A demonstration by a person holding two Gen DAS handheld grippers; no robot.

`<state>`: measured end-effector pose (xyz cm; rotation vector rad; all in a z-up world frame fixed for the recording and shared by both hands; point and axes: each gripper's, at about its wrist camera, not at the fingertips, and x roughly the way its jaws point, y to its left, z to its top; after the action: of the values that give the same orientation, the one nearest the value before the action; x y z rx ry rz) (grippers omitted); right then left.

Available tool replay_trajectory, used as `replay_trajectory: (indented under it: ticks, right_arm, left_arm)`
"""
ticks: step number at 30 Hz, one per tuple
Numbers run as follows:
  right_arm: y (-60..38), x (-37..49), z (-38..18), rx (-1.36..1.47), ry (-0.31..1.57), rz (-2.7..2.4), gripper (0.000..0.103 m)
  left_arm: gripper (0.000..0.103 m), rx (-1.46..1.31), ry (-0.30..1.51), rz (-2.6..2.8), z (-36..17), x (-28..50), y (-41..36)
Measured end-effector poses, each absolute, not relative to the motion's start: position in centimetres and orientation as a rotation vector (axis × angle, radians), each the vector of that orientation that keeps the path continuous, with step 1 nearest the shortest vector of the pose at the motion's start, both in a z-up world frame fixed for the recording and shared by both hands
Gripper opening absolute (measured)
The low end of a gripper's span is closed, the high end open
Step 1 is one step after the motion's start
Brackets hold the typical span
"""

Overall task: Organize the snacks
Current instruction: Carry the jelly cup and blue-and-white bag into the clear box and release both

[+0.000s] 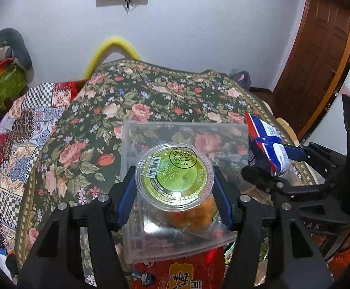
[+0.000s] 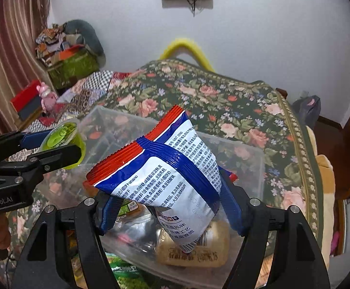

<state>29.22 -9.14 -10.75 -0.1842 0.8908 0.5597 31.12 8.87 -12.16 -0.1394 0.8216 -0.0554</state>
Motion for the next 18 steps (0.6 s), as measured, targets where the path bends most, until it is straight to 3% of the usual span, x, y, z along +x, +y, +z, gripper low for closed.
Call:
replay_trajectory:
  ticks: [2,4,18]
  right_arm:
    - [-9.1,29.0,-10.8,-0.198,0.89,0.573,0.076]
    - [-9.1,28.6,-10.6,-0.211,0.869,0.567,0.088]
    - [-12.8,23.8,-6.1,-0.167,0.771,0.547,0.088]
  left_arm:
    - [0.06,-0.153,0.836,-0.055,-12.5,31.2,9.0]
    - [0.061,-0.159,0.826,-0.058,-12.3,30.9,9.1]
    - [0.069,-0.119,0.727,-0.073,-7.3,23.8,9.2]
